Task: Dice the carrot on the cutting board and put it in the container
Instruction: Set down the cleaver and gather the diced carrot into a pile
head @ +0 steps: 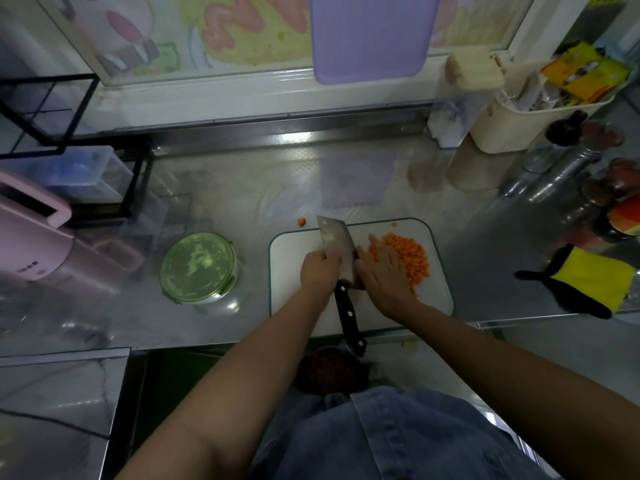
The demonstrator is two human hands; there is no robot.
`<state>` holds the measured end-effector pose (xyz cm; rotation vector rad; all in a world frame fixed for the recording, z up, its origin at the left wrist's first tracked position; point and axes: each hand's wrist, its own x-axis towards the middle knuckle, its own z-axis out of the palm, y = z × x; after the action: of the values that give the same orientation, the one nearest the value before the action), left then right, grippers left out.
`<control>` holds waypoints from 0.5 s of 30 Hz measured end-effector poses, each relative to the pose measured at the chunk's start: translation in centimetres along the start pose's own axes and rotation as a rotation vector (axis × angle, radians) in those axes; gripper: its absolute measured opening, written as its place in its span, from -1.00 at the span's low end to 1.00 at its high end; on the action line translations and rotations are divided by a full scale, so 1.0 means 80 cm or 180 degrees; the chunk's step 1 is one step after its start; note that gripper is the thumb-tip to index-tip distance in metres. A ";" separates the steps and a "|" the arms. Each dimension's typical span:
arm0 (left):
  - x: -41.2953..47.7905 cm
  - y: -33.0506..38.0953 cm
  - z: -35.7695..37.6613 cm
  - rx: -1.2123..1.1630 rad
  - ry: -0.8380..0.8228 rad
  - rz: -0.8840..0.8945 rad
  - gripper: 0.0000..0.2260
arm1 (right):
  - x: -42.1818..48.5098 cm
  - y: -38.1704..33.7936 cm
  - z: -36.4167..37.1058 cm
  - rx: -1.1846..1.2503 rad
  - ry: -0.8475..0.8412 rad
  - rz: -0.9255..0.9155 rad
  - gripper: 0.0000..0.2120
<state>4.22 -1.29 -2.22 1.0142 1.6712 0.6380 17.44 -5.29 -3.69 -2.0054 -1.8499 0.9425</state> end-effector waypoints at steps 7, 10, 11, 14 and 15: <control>0.001 0.002 -0.007 0.0179 0.0198 -0.0051 -0.71 | -0.008 -0.006 -0.014 0.0106 0.0462 -0.0381 -0.41; 0.002 0.007 -0.008 0.0363 0.0220 -0.0027 -0.74 | -0.015 -0.018 -0.025 0.0457 -0.0287 -0.0573 -0.46; 0.002 0.010 -0.007 0.0383 0.0204 0.0002 -0.72 | -0.016 -0.021 -0.026 0.0392 -0.0544 -0.0554 -0.46; 0.002 0.017 -0.003 0.0065 -0.0010 0.0145 -0.71 | -0.018 -0.024 -0.024 0.0825 -0.0548 -0.0229 -0.61; -0.002 0.022 0.000 -0.0162 -0.0126 0.0127 -0.68 | -0.019 -0.027 -0.024 0.1220 -0.0439 -0.0080 -0.72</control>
<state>4.75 -0.56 -0.70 1.0196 1.5961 0.6791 16.95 -5.93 -0.53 -1.7196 -1.6023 1.3406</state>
